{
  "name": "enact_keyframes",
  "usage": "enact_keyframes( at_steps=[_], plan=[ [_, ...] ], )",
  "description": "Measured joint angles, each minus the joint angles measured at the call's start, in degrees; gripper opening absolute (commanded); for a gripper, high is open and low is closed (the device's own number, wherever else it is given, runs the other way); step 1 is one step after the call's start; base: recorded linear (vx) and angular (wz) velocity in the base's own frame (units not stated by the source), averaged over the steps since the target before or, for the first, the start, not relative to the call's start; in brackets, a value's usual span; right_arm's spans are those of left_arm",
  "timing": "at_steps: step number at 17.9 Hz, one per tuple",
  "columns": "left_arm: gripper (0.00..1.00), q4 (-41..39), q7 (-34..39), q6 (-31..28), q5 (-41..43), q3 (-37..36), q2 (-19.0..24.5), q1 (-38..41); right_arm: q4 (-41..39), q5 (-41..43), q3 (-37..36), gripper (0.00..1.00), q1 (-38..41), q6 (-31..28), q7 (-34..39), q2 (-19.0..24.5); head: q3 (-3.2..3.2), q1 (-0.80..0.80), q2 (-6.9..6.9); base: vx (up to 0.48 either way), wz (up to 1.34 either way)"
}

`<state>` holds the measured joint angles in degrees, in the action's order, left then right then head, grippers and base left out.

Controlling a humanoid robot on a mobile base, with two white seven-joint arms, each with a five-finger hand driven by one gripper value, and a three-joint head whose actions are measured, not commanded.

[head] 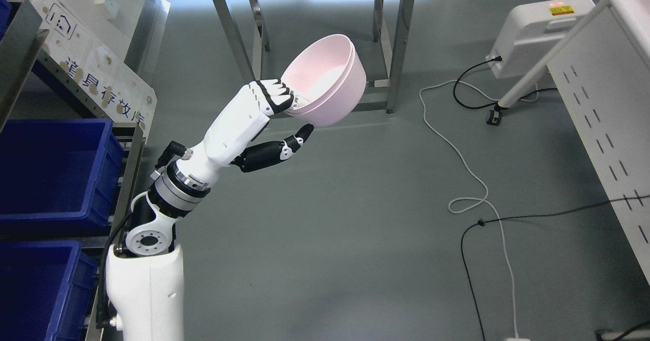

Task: Stack pink IKEA bowls on left shelf middle
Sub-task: 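Carry the stacked bowls in the left hand while turning toward the blue bins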

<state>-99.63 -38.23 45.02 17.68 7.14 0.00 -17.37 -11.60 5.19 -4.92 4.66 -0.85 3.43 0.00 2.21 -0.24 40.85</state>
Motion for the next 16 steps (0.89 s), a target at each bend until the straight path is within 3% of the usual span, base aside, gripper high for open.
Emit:
enact_keyframes(
  at_steps=[16],
  plan=[
    [0.04, -1.12, -0.01, 0.00, -0.78, -1.40, 0.00, -0.16, 0.00, 0.00, 0.00, 1.00, 0.01, 0.00, 0.05, 0.00, 0.00, 0.00, 0.01, -0.216, -0.29]
  ],
)
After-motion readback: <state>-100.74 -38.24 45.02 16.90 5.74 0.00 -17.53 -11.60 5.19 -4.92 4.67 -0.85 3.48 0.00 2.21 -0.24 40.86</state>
